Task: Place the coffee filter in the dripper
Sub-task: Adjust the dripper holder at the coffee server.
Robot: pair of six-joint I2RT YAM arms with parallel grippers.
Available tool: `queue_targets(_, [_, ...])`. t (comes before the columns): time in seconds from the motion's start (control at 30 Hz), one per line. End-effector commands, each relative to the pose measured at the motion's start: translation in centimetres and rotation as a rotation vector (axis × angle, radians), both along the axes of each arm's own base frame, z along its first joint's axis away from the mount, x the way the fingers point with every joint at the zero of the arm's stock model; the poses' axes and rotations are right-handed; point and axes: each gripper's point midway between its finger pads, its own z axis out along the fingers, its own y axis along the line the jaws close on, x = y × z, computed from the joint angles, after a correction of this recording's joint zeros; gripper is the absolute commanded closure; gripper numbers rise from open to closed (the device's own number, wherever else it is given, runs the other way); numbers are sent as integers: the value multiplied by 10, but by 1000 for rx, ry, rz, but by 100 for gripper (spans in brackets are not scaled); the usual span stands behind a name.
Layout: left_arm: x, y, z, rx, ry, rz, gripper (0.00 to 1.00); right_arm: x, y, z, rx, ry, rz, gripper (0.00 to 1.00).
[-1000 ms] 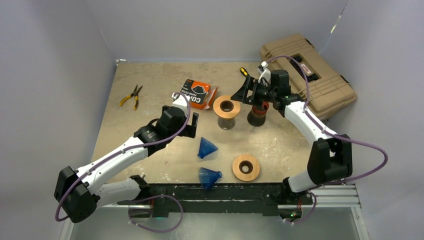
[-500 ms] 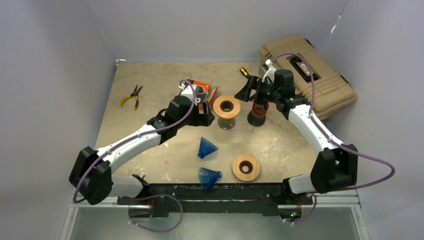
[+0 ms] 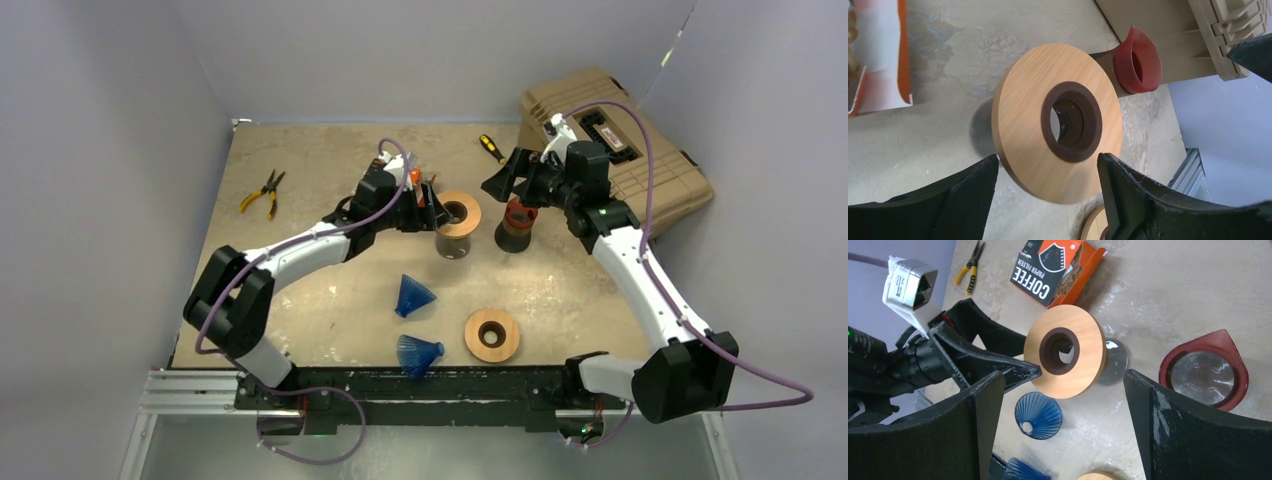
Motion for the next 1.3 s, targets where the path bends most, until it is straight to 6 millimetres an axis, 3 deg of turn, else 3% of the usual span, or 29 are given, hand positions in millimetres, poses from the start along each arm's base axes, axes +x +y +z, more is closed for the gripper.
queue_targets(0.0, [9,-28,24,-87,-41,-63,29,-2,-11,16,-38,-45,-33,9])
queue_targets(0.23, [10,-32,22,-47,-48,-54,29,-3,-15,22,-61,-57,-47,9])
queue_targets(0.6, [3,36,20,235,-103,104,17,-11,-18,20,-73,-58,-49,8])
queue_targets(0.9, [-37,91,33,317,-133,184,16,-24,-13,15,-51,-47,-6,8])
queue_targets(1.1, [-70,116,10,324,-13,238,16,-35,-7,1,-33,-23,39,7])
queue_targets(1.27, [-90,113,-9,254,112,248,17,-39,-5,-7,-23,-6,54,7])
